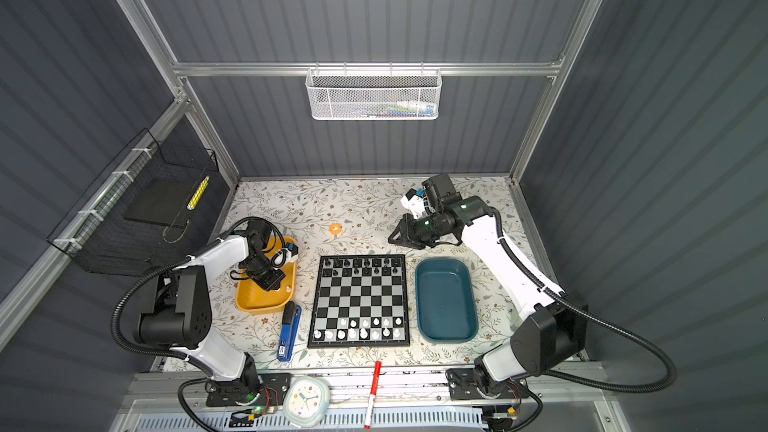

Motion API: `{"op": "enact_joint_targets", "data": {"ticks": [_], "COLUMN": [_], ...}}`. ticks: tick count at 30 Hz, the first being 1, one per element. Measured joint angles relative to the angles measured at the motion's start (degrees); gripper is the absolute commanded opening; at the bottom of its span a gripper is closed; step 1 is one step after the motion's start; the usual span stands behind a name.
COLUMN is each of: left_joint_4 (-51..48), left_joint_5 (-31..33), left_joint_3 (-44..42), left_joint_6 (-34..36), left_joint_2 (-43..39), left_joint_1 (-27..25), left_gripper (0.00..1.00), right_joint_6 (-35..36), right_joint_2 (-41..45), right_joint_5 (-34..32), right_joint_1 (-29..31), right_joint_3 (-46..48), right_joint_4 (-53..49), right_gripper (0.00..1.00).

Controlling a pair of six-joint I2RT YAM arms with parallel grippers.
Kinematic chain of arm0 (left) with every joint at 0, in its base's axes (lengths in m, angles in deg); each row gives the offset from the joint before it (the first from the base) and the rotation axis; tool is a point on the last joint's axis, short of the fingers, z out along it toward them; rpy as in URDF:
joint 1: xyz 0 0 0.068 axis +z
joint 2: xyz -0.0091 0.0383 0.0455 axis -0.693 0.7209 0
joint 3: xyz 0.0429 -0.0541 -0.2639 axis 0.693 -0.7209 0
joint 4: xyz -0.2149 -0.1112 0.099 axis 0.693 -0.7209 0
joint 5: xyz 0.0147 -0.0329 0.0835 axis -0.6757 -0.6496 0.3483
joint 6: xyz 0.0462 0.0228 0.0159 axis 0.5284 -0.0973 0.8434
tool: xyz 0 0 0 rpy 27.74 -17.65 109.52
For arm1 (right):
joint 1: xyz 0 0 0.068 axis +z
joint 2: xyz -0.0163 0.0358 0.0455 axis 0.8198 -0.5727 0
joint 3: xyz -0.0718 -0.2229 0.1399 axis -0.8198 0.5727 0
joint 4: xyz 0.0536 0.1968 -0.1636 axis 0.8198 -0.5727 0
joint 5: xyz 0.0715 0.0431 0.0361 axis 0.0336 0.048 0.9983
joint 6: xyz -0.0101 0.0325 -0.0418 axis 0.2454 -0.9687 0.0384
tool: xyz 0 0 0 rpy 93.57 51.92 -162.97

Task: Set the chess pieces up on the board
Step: 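Close the left gripper on the white pawn and lift it, then carry the white pawn over the board while the right arm shifts over the teal tray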

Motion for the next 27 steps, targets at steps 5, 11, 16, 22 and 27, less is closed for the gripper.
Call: {"op": "enact_joint_targets", "data": {"ticks": [5,11,16,22,27], "left_joint_4": [-0.04,-0.57,-2.01,-4.52,-7.30], "left_joint_5": [0.46,1.33,1.97,2.16,2.10], "left_joint_3": [0.00,0.22,0.70,3.98,7.54], "left_joint_6": [0.00,0.00,0.02,0.24,0.63], "left_joint_2": [0.00,-0.33,-1.95,-3.67,-5.57], "left_joint_1": [0.00,0.00,0.00,0.00,0.00], "left_gripper": [0.05,0.05,0.05,0.05,0.05], "right_joint_6": [0.24,0.66,1.18,1.46,1.68], "right_joint_2": [-0.13,-0.94,-1.14,-1.84,-2.40], "right_joint_5": [0.09,0.11,0.28,0.50,1.25], "right_joint_1": [0.00,0.00,0.00,0.00,0.00], "right_joint_3": [-0.02,-0.02,-0.02,-0.02,-0.15], "right_joint_4": [-0.02,-0.02,0.02,0.35,0.87], "right_gripper": [0.27,0.27,0.27,0.27,0.27]}}
